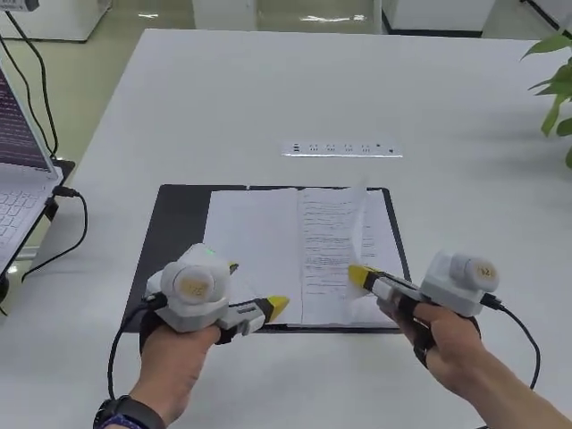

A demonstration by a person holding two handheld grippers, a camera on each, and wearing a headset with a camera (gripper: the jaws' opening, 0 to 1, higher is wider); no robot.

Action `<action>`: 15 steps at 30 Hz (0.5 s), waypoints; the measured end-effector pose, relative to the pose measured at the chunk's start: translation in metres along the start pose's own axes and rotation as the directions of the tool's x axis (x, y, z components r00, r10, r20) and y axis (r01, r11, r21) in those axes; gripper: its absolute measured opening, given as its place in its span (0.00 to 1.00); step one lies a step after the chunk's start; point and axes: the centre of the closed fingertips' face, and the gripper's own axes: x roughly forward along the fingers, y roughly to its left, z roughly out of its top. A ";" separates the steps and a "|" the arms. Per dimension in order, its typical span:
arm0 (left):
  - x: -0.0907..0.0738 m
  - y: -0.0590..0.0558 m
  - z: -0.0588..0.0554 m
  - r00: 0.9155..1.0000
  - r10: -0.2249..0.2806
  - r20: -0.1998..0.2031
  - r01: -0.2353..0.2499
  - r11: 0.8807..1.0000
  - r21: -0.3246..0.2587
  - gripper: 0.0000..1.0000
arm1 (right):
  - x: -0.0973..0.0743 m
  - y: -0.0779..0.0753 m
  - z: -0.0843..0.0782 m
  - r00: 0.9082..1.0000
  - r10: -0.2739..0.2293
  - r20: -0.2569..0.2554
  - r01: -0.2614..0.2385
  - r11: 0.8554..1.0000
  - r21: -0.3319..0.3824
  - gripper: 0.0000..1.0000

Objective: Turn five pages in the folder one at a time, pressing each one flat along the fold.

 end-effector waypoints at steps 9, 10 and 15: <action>-0.016 0.012 -0.001 1.000 0.011 0.020 -0.011 1.000 -0.007 0.61 | 0.018 0.026 -0.010 1.000 0.025 -0.009 -0.025 1.000 -0.009 0.00; -0.018 0.014 -0.001 1.000 0.017 0.021 -0.017 1.000 -0.005 0.61 | 0.020 0.028 -0.011 1.000 0.026 -0.010 -0.026 1.000 -0.009 0.00; -0.027 0.025 -0.003 0.999 0.039 0.029 -0.039 0.999 -0.004 0.62 | 0.030 0.040 -0.015 0.999 0.039 -0.015 -0.039 0.999 -0.014 0.00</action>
